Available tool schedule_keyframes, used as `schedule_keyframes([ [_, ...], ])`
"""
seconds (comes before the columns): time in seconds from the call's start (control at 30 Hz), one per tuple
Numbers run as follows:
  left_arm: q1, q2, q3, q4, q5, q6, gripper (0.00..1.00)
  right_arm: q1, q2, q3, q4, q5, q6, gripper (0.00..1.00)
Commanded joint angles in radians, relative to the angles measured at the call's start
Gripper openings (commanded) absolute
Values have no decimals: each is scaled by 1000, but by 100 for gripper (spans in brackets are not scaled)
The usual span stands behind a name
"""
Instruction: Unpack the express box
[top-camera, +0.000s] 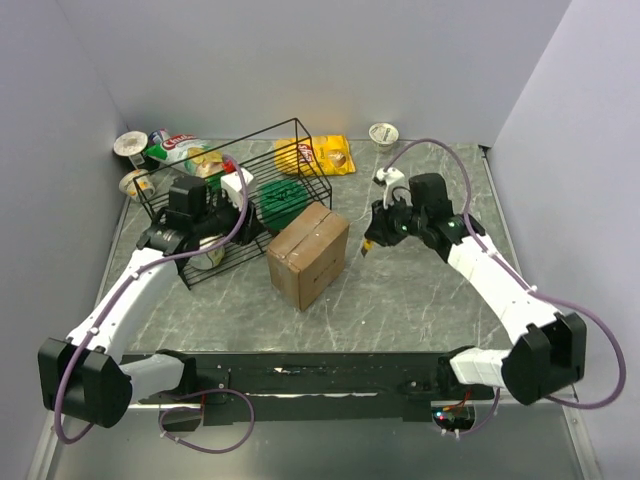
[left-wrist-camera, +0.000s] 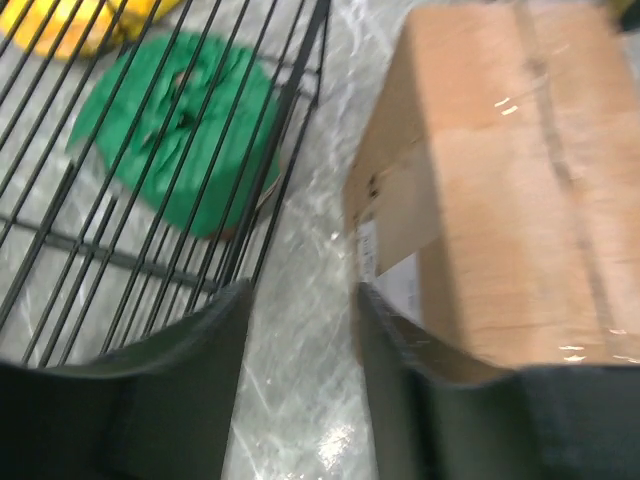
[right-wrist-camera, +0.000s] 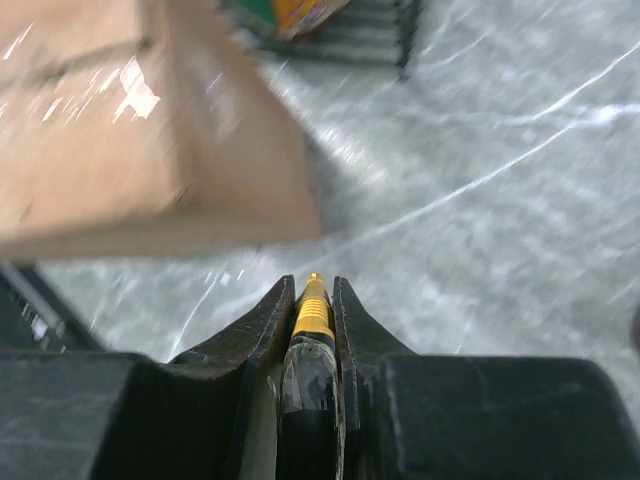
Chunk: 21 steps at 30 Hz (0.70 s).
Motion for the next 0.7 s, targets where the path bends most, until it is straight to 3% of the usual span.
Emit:
schedule_keyframes([
  [0.0,-4,-25,-27,37,-47,1,46,34,-88,-30,-36,-76,-33,0],
  [0.23,-73,1,-68,-66,225,258,41,100,-64,-60,47,-103,-10,0],
  [0.67,-283,150,-84,17,299,346,45,131,197,296,99,-27,-78,0],
])
